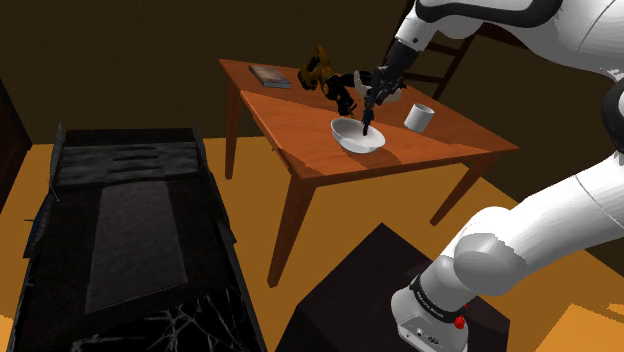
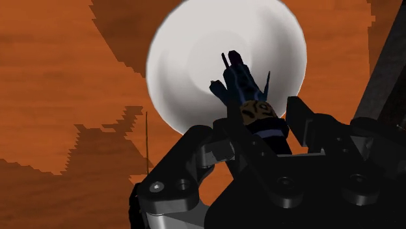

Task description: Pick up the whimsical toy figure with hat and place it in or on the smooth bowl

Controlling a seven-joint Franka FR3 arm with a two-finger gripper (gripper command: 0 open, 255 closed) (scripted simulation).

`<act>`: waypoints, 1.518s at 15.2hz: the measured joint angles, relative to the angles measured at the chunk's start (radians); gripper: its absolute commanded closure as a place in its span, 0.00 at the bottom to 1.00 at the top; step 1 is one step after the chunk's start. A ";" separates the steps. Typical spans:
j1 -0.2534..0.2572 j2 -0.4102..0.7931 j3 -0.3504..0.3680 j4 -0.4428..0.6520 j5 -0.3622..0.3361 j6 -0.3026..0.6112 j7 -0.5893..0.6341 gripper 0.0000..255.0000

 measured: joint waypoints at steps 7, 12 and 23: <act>0.000 -0.002 0.000 -0.013 0.000 0.011 0.000 0.00; 0.000 -0.002 0.000 -0.013 0.000 0.011 0.000 0.00; -0.001 0.019 -0.009 0.135 0.004 -0.117 -0.004 0.00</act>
